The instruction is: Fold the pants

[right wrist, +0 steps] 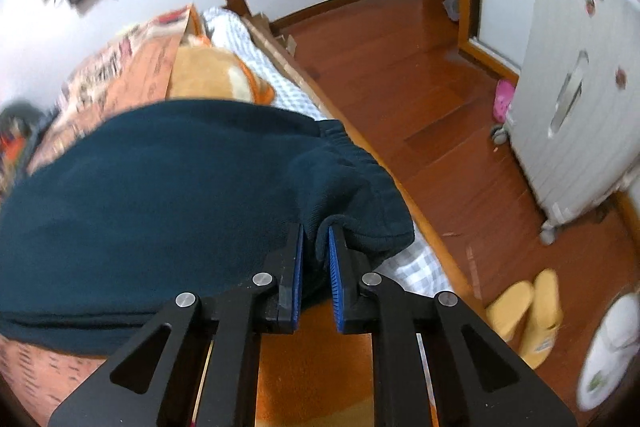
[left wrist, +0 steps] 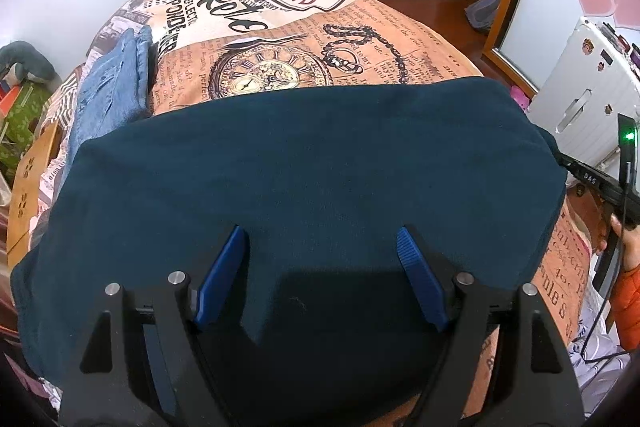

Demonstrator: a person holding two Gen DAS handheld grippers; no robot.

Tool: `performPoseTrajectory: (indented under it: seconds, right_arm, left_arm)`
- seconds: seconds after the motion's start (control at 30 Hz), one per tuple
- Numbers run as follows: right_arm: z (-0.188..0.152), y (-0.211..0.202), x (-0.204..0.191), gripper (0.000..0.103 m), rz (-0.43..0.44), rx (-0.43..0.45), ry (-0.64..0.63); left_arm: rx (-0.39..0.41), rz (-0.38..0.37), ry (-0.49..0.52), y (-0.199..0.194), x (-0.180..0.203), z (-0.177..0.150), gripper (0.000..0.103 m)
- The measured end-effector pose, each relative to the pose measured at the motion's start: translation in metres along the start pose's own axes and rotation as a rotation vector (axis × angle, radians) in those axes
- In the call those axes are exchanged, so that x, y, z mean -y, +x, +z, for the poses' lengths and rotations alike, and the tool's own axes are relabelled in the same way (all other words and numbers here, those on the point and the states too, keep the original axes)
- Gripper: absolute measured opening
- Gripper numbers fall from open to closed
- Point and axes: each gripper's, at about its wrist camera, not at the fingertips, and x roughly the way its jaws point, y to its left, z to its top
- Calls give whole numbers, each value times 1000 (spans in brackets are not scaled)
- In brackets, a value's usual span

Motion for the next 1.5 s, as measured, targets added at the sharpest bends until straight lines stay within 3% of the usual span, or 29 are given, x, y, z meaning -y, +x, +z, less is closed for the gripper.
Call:
performPoseTrajectory:
  seconds: [0.2,0.33,0.43,0.53,0.83,1.3,1.4,1.5]
  right_arm:
    - [11,-30,12,24,72,-34,133]
    - [9,-61,-4,45,149,-2,112]
    - [2,-70,-21,52,225,-12,102]
    - [-9,-62,-33,53,291,-42,144]
    - [-32,-13,-16,54,305,-139,401]
    - [-14,6,-7,60,300,-71,418]
    - [-11,6,-9,56,283,-49,397]
    - [-8,3,-10,43,263,-22,378]
  left_arm:
    - [30,-1,4,-20,-10,4,78]
    - [71,-10,-18,-38,-19,6,78]
    - [75,-11,-31,-41,-23,4,78]
    - [61,-29,-43,-38,-24,-3,78]
    - [29,-45,-29,-25,-25,-16,78]
    - [22,-69,-67,-9,-31,-14,79]
    - [23,-69,-68,-9,-31,-13,79]
    - [23,-67,-69,-8,-31,-13,79]
